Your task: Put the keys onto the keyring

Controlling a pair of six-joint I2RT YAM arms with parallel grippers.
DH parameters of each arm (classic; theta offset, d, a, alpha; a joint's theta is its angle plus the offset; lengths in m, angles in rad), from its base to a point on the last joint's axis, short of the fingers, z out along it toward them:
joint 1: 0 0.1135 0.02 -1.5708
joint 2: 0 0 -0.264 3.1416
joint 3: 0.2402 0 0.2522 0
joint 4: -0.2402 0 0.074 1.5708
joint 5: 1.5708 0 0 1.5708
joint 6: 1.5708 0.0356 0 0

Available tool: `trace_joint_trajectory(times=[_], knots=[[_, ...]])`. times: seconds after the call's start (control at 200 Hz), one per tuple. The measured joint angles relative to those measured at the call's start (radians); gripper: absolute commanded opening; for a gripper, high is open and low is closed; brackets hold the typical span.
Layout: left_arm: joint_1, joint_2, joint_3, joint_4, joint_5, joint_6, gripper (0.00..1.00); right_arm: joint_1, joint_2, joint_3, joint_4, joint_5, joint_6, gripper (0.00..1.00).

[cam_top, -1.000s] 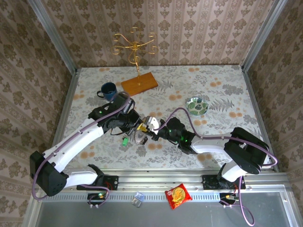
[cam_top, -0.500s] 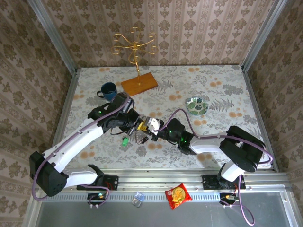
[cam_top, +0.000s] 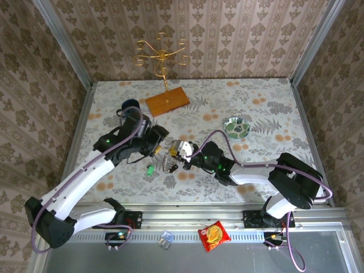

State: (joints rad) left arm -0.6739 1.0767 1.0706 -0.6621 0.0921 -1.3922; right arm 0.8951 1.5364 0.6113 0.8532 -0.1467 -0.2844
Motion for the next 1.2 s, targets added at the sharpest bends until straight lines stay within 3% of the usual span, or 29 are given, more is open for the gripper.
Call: trace_joint_trajectory(times=[0.085, 0.18, 0.26, 0.375, 0.58, 0.725, 0.925, 1.2], knots=[[0.029, -0.038, 0.0, 0.052, -0.068, 0.211, 0.59, -0.01, -0.027, 0.001, -0.053, -0.015, 0.0, 0.0], [0.034, -0.095, -0.037, 0.158, -0.095, 0.532, 0.55, -0.023, -0.056, 0.005, -0.117, -0.035, 0.0, 0.0], [0.034, -0.164, -0.126, 0.248, -0.08, 0.805, 0.44, -0.034, -0.078, 0.012, -0.17, -0.053, -0.001, 0.0], [0.037, -0.251, -0.286, 0.325, -0.014, 1.184, 0.3, -0.053, -0.106, 0.024, -0.247, -0.085, -0.008, 0.0], [0.084, -0.291, -0.451, 0.381, 0.227, 1.69, 0.26, -0.08, -0.159, 0.035, -0.366, -0.141, -0.039, 0.0], [0.143, -0.241, -0.46, 0.414, 0.42, 1.899, 0.18, -0.087, -0.176, 0.035, -0.399, -0.169, -0.07, 0.0], [0.165, -0.128, -0.446, 0.428, 0.618, 2.043, 0.14, -0.087, -0.19, 0.04, -0.447, -0.202, -0.11, 0.0], [0.165, -0.069, -0.422, 0.439, 0.698, 2.107, 0.2, -0.088, -0.199, 0.048, -0.48, -0.214, -0.13, 0.0]])
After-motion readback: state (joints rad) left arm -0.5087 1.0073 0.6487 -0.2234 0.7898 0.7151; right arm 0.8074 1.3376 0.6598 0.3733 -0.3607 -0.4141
